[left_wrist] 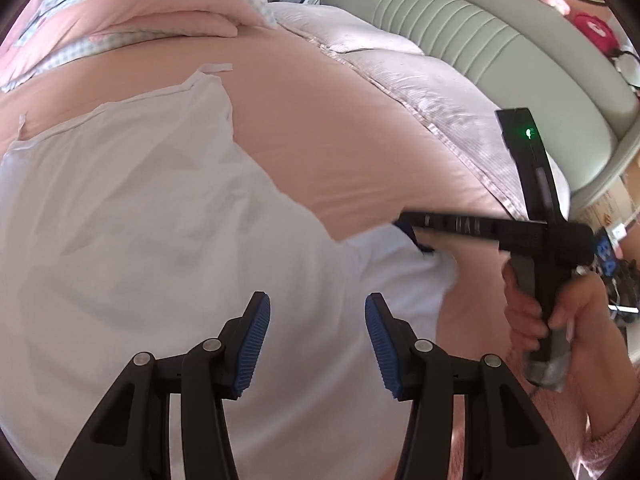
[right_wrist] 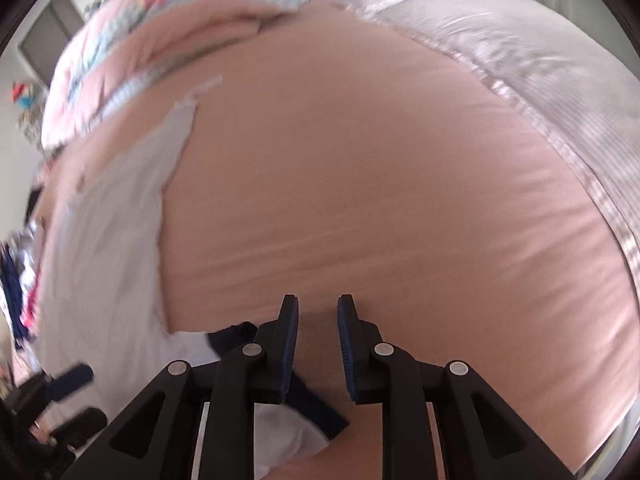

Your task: Fold clothes

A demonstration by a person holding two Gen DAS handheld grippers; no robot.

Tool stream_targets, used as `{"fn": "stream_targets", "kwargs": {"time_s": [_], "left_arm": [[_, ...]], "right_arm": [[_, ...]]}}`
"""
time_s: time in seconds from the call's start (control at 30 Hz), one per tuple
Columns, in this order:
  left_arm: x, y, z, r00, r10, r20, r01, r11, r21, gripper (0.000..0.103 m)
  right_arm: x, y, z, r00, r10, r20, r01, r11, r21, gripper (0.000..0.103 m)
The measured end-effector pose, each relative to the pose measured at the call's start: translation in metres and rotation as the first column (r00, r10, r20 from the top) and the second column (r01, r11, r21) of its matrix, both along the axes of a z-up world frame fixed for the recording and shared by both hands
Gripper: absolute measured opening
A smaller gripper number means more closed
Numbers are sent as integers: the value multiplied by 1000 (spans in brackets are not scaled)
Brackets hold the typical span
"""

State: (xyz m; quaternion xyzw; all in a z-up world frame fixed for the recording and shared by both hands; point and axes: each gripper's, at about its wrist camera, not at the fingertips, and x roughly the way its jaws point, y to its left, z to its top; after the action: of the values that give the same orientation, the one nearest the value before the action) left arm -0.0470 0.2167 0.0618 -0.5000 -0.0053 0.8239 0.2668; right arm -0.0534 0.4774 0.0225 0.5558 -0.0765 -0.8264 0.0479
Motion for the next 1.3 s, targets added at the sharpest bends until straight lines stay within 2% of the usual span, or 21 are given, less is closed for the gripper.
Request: {"fn": "stream_targets", "kwargs": {"time_s": [0.03,0.13,0.27,0.43,0.57,0.6,0.7,0.8,0.87,0.9,1.0,1.07,1.13,1.23,1.3], "left_arm": [[-4,4,-2,1000,8,-4,-8,1000,-11,46],[-17,12,-9,999,30,-15,-31,999,-24,46],[-30,21,-20,998,44,-33,-46,997,-56,46],[-34,34,-23,998,17,-64,-23,995,-98,46],[-21,30,-26,996,-18,-87,7,992,-123,46],[-18,29,-26,995,-27,-95,14,992,-129,46],[-10,29,-27,992,-47,-117,29,989,-147,46],[-7,29,-26,991,-42,-128,24,990,-141,46],[-10,28,-25,993,-26,-118,13,994,-106,46],[-12,29,-25,993,-26,-114,15,996,-93,46],[-23,43,-27,990,-46,-135,28,991,-133,46],[-34,53,-30,988,-41,-152,11,981,-195,46],[-50,59,-36,989,-8,-148,-30,967,-252,47],[-64,56,-33,991,21,-129,-49,976,-214,49],[-62,51,-24,989,28,-145,-55,981,-188,49]], "right_arm": [[3,-4,3,998,59,-13,-59,998,15,21],[19,-12,8,977,215,5,-215,976,-34,21],[36,-30,8,911,409,48,-409,912,9,21],[20,-39,11,882,471,23,-472,881,40,21],[11,-62,3,809,587,9,-586,806,85,21],[7,-67,1,803,596,-11,-592,800,92,21],[-11,-63,3,850,524,-57,-522,852,37,21],[-33,-36,4,934,342,-98,-345,939,-9,21],[-40,-12,3,966,239,-96,-245,968,-51,21],[-40,-3,4,972,215,-91,-221,973,-67,21],[-38,14,14,974,200,-105,-209,974,-90,21],[-24,10,25,961,243,-130,-254,964,-82,21],[-13,-4,26,943,312,-117,-321,945,-66,21],[-6,-29,3,921,391,-6,-390,920,49,21],[-5,-26,0,935,355,4,-354,930,98,23]]}}
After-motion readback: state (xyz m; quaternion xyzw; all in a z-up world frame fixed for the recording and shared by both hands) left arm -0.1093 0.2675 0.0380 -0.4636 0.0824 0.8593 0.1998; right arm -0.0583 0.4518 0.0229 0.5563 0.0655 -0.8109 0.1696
